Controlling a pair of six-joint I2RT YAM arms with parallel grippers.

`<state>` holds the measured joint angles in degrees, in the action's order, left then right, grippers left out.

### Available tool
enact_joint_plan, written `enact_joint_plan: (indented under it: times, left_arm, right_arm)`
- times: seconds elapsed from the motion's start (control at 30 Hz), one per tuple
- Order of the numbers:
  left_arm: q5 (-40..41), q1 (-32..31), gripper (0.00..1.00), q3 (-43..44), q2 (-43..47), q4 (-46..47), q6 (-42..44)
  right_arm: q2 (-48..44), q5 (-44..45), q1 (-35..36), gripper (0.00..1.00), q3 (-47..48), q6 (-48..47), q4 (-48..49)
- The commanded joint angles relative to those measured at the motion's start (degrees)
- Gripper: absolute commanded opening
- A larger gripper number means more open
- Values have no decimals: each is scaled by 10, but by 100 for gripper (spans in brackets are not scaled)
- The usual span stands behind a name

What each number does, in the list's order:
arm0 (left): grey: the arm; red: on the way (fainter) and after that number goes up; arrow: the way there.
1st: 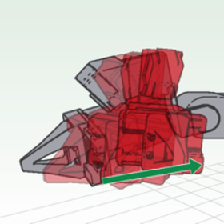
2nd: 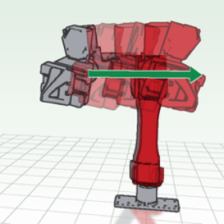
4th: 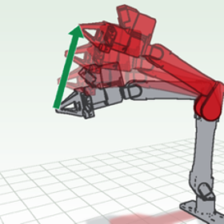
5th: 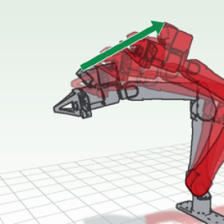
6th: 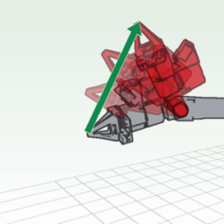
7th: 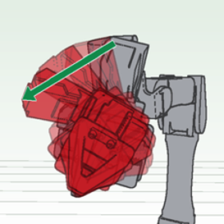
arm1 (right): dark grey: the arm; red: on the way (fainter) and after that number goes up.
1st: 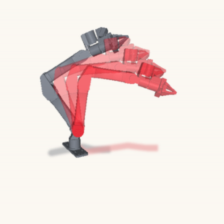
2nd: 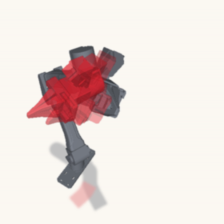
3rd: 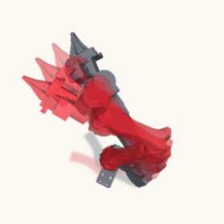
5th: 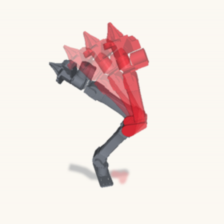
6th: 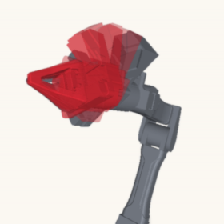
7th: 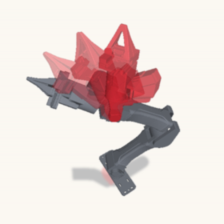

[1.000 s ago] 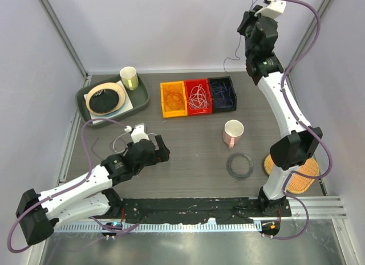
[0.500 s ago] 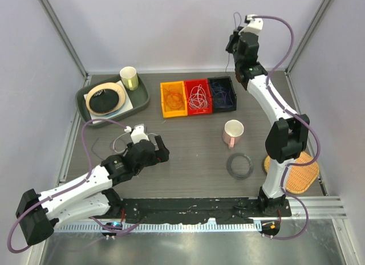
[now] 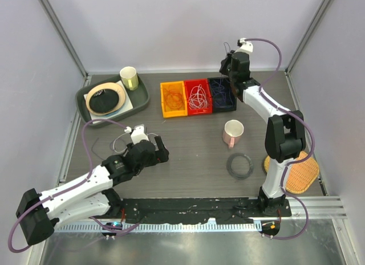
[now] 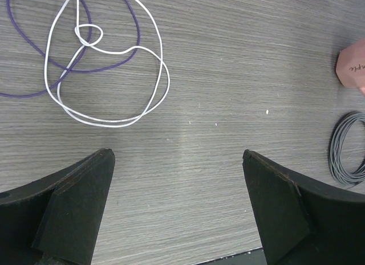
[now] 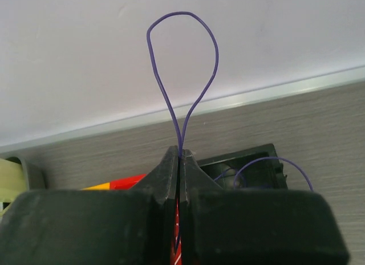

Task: Untangle the cables
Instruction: Place the cable in the bin.

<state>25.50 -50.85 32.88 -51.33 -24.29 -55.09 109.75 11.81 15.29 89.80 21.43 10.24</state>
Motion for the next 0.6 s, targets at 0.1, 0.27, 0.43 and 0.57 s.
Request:
enact_joint_plan:
  times: [0.1,0.27,0.43,0.57]
  left_arm:
    - [10,4,100,-6,1,11,-2]
    - [9,6,100,-8,7,8,-3]
    - [16,6,100,-15,19,4,-6]
    - [18,6,100,-19,27,5,-7]
  right_arm:
    - [-31,-49,-1,1,-14,61,10]
    - [-9,-46,-2,1,-13,70,2]
    - [20,-25,-13,1,-11,83,-9]
    - [47,-41,-25,1,-16,113,-14]
